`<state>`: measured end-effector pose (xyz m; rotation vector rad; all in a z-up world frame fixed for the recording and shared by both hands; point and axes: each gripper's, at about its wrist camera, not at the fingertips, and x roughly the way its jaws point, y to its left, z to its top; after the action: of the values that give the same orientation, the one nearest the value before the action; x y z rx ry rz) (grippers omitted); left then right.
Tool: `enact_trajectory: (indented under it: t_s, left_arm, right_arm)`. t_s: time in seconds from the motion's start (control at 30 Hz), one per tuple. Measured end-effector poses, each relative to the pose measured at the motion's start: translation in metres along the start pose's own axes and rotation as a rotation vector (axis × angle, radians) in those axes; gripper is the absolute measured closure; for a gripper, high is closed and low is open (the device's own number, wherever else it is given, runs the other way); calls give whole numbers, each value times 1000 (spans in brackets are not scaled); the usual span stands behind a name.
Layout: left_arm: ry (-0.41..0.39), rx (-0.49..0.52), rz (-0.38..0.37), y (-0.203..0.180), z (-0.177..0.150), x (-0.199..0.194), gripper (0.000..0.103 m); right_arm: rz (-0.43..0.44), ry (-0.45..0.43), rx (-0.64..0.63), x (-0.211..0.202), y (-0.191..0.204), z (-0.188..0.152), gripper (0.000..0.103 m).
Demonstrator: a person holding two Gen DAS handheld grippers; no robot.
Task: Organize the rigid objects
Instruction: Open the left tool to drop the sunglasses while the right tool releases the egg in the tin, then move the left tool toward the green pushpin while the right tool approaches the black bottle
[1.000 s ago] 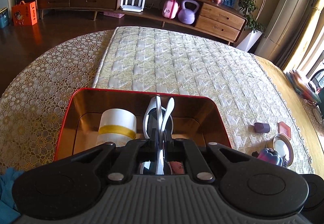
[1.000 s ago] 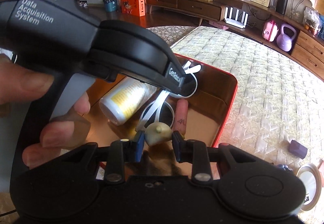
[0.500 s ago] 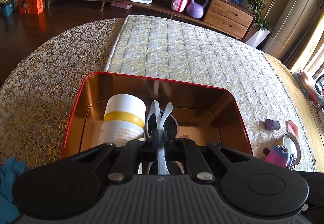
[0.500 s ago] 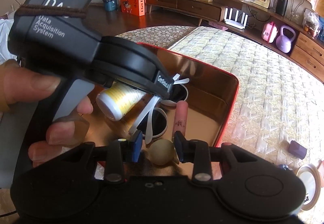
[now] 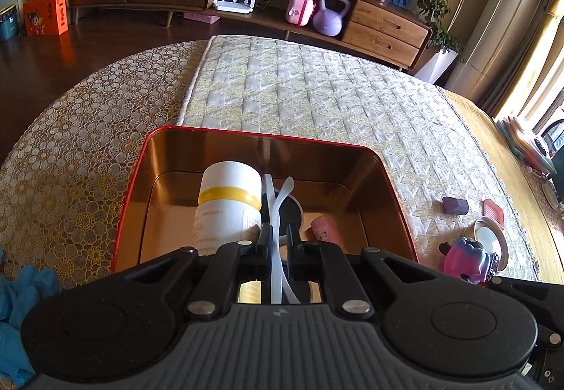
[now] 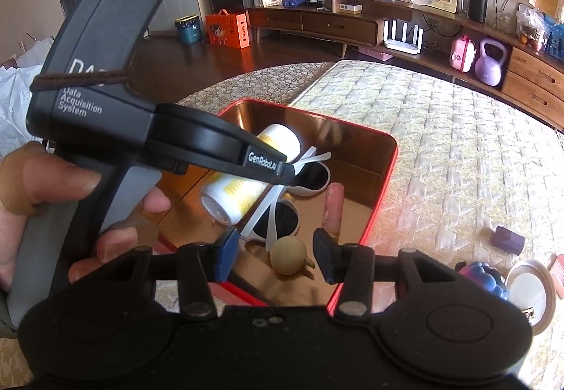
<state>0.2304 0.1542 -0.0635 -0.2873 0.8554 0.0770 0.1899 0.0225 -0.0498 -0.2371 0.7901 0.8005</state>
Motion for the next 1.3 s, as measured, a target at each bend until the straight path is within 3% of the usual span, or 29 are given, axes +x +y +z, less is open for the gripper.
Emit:
enact_trajectory:
  t_s: [0.07,0.2,0.53,0.57,0.63,0.7,1.0,1.07,1.13,1.3]
  left_arm:
    - [-8,3,-10,-1,-2,-7,92]
    - [-34,8,-27,-4,-7,-23,74]
    - [-72,34,-35,-17,-20,-61,70]
    - [-75,37,-38,-18,-21,-65,67]
    - [-89,40,-42,-21,-25,-72,43]
    - [-110,40,-40,-24,-30,-80,35]
    - [-143,88,-37,-42,-48,-104,35]
    - [-151,97,-37,-47,-53,-109,30]
    - [-163,104,-34,-52,-59,-113,21]
    - [-169,128,-48,-65,-73,-116,21]
  right_arm:
    - [1,-11,1,-7,0,-1,54]
    - [3,-38,17,-22,0,-4,47]
    - [1,-102,52,-63,-2,-23,33]
    - [1,-109,60,-67,-4,-25,30]
    - [1,-121,76,-76,-7,-29,27]
    - [1,-130,92,-83,-10,-33,24]
    - [-42,-205,145,-119,-28,-60,5]
    - [-62,-226,149,-127,-33,-67,0]
    - [-76,-227,159,-131,-38,-73,0]
    - [-99,-208,174,-135,-49,-90,0]
